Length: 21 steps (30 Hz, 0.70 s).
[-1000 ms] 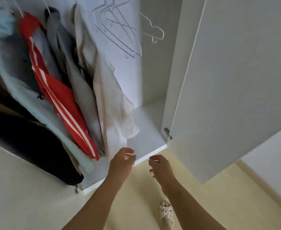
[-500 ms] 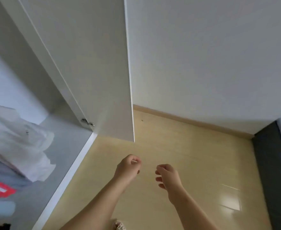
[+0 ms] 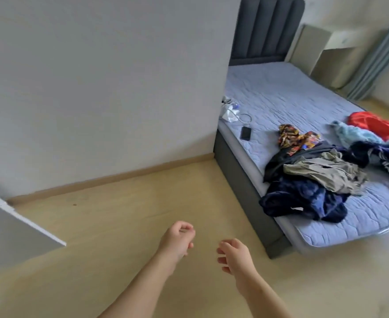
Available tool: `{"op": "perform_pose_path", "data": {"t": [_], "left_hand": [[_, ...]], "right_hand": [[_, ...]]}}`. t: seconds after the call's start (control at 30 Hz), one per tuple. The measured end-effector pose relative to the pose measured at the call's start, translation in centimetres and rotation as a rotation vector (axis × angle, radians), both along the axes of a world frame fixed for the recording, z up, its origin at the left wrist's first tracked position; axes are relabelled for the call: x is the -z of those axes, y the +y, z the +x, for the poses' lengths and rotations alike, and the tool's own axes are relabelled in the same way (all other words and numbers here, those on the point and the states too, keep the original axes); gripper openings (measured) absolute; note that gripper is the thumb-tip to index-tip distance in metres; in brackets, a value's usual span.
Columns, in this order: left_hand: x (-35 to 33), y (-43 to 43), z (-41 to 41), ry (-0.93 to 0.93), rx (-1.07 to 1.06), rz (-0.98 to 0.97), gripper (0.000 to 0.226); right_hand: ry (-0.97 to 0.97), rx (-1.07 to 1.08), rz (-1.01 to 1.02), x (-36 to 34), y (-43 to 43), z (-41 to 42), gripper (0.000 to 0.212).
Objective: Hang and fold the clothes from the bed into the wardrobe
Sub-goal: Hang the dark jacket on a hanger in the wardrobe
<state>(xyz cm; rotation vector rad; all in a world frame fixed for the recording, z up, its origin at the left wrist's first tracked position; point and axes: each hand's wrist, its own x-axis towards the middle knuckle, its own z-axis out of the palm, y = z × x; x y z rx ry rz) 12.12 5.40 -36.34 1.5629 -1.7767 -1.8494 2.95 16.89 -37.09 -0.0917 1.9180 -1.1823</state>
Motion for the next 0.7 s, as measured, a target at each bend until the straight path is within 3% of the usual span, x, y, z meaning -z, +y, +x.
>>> {"op": "perform_pose_path", "data": {"t": [0.3, 0.7], "left_hand": [[1.2, 4.5, -14.5, -0.035, 0.305, 0.03, 0.012], [0.2, 2.4, -41.0, 0.007, 0.554, 0.008, 0.014]], "right_hand": [[-0.068, 0.311, 0.017, 0.9, 6.8, -10.2, 0.011], [-0.06, 0.544, -0.033, 1.1, 5.3, -33.7, 0.011]]}}
